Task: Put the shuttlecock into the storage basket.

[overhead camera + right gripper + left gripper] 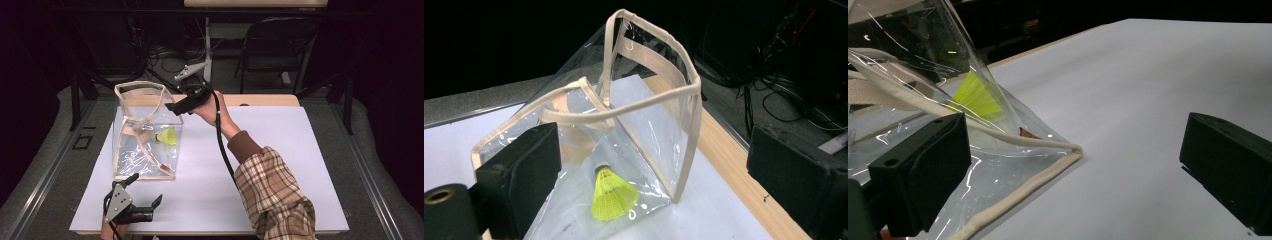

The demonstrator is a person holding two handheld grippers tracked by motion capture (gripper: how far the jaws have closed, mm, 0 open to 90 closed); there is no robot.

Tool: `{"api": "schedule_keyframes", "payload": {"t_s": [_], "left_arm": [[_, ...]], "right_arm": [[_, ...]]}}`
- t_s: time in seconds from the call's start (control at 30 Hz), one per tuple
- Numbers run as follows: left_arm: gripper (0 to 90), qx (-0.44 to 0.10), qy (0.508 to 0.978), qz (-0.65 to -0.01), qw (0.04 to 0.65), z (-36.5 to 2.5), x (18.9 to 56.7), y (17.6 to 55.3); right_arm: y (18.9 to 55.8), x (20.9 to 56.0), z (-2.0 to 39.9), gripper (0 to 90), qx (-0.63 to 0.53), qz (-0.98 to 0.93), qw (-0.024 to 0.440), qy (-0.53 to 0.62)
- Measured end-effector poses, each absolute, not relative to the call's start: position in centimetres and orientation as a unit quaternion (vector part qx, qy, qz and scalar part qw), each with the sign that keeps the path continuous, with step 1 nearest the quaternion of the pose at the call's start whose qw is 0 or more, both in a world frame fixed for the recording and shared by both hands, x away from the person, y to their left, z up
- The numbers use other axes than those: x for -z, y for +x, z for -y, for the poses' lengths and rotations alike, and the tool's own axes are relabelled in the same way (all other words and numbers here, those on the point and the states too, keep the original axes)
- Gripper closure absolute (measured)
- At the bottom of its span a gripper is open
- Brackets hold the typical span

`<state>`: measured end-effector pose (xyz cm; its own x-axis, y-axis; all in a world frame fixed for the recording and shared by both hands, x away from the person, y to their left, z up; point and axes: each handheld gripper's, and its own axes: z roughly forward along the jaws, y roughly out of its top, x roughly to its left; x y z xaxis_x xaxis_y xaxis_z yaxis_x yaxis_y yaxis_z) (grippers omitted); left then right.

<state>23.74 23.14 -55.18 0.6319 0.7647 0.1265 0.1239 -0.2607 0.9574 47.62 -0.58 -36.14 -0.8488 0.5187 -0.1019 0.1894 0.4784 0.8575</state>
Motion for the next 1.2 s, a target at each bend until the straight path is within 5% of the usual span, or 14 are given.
{"api": "schedule_keyframes", "payload": {"t_s": [1.2], "left_arm": [[0.0,-0.304,0.736,-0.303,0.524,-23.2,55.2,23.7]], "right_arm": [[42.7,39.7,9.9,1.7,-0.458,-0.835,0.192,0.237]]}}
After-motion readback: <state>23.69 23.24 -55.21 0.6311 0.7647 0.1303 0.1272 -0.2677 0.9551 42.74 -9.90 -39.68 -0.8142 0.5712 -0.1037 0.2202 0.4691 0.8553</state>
